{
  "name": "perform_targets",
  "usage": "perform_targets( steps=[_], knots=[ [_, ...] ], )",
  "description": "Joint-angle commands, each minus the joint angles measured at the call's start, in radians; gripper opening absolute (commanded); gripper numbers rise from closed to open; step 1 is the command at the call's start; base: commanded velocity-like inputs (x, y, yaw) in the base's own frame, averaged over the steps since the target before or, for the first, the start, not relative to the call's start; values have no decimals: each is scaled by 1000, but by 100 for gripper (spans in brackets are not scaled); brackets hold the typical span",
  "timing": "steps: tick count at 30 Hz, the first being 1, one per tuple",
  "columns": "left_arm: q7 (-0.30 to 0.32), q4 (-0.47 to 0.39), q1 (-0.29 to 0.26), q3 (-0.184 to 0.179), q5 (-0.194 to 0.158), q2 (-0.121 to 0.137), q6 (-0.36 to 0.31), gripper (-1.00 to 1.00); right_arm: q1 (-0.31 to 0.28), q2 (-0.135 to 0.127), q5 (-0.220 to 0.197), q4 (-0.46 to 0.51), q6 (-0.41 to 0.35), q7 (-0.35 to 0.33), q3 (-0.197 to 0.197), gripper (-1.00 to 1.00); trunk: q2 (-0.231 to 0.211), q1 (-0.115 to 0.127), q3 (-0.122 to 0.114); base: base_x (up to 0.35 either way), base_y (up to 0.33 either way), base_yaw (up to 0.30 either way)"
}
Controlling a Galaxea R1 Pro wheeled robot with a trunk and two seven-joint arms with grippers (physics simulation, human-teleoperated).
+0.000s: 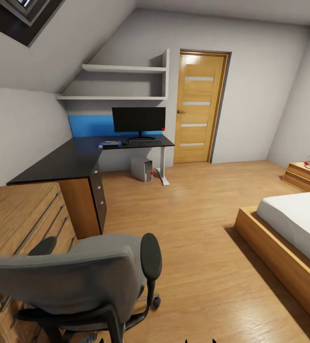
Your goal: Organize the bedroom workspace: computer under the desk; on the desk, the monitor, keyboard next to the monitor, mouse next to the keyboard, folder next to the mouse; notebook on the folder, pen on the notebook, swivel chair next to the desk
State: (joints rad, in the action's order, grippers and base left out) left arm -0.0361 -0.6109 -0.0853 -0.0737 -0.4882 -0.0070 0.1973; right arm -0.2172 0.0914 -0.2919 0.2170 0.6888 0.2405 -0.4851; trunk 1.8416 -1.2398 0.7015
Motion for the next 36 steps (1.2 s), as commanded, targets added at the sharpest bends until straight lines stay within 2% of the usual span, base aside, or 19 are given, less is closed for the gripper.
perform_targets(
  steps=[1,16,21,27,36],
  knots=[
    [-4,0,-1,-6,-10,1,5,100,-1,0,-7,-1,3,5,-9,100,0,0,1,38,0,0],
    [-4,2,-1,-6,-10,1,5,100,-1,1,-7,-1,3,5,-9,100,0,0,1,222,0,0],
    [-4,2,-1,-6,-10,1,5,100,-1,0,-7,-1,3,5,-9,100,0,0,1,66,0,0],
    [-4,2,-1,-6,-10,1,5,100,-1,0,-7,-1,3,5,-9,100,0,0,1,-79,0,0],
    [-4,2,-1,-6,-11,1,5,100,-1,0,-7,-1,3,5,-9,100,0,0,1,-281,0,0]
  ],
)
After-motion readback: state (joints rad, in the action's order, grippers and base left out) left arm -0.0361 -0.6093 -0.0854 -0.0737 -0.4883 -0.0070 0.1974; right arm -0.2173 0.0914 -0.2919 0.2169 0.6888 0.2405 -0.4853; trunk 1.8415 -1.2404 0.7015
